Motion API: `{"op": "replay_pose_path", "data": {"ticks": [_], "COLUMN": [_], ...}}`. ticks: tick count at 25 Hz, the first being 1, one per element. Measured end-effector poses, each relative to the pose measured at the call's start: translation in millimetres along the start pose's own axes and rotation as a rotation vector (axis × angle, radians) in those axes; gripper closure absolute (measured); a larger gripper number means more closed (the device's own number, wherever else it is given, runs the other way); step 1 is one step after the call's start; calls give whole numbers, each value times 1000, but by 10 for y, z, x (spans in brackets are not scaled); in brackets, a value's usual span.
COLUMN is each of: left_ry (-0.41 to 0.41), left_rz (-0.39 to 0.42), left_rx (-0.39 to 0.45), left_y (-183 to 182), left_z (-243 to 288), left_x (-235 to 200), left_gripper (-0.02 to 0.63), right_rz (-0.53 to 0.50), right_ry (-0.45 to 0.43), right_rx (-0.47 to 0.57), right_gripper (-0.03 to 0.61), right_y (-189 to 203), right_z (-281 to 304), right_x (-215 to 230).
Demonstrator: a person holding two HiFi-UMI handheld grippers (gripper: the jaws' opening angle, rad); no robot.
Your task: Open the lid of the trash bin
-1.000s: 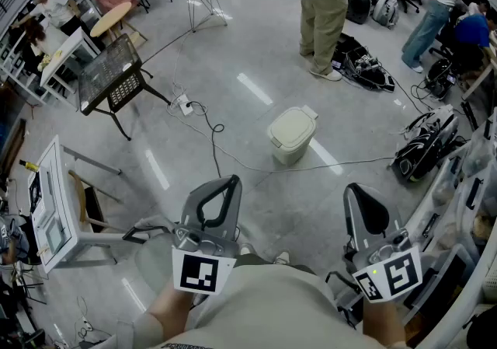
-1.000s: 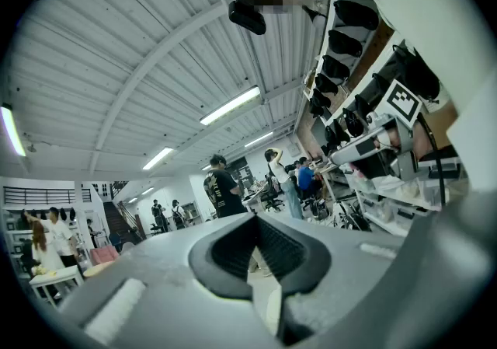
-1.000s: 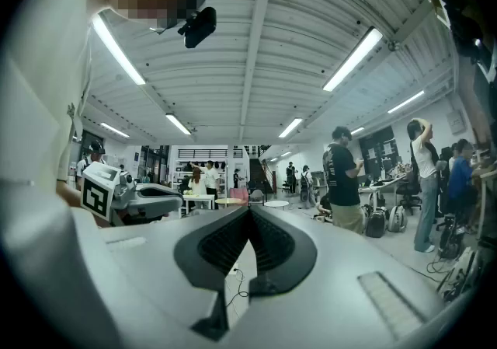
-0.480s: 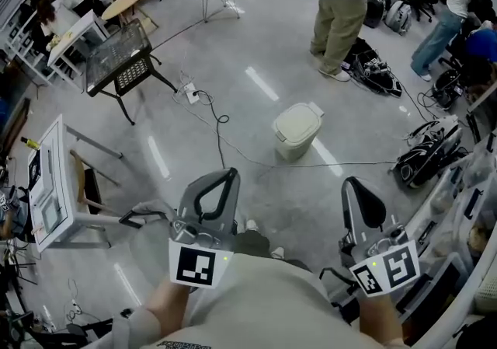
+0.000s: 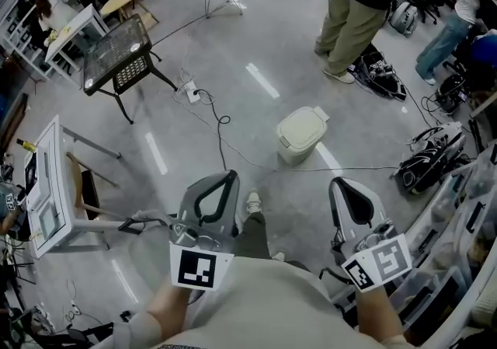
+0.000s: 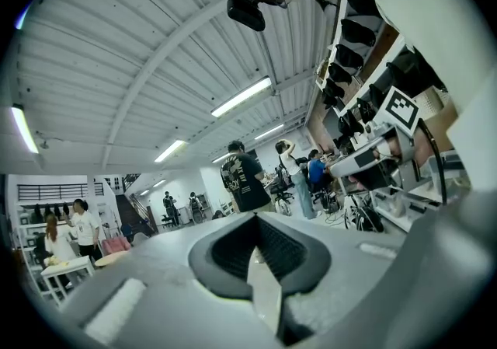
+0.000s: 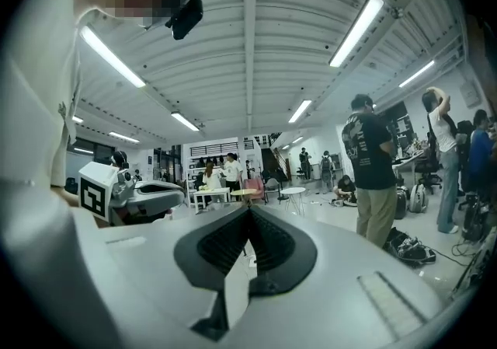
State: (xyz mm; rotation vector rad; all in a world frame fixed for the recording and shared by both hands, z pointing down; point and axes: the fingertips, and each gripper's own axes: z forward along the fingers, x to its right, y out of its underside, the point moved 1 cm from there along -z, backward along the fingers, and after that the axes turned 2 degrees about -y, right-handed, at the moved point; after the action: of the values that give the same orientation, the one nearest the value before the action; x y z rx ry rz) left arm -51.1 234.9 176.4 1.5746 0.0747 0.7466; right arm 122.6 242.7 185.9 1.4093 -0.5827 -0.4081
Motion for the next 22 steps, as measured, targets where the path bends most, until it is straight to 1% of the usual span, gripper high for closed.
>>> {"op": "replay_pose_path", "data": {"ticks": [2,7,10,12,18,22], "left_ry": [0,18,44,61,118,124], "left_rz": [-4,-43,-60,-84,-139,-220], "left_rx": [-4,-26,-55,-80,-121,-214], "left_y": [119,484,755,971,1578,2119], "left_z": [142,603,903,1100,1677,1935], "left_x": [-121,-492,-719,-870,-1230,-1340], "left_gripper": [611,611,611,611,611,611], "right_rz": [13,42,63,76,104,130], "right_ry": [-7,-3,5,12,54,77], "right_rx": [-20,-73,-120,-160,-304,-405], "right_gripper": [575,575,575,575,575,575], "right_y": [70,214,354,486,1041,1581], "right_z": [228,894,1346,1665,2466,2833], "right_x": [75,286,414,499,820,1056]}}
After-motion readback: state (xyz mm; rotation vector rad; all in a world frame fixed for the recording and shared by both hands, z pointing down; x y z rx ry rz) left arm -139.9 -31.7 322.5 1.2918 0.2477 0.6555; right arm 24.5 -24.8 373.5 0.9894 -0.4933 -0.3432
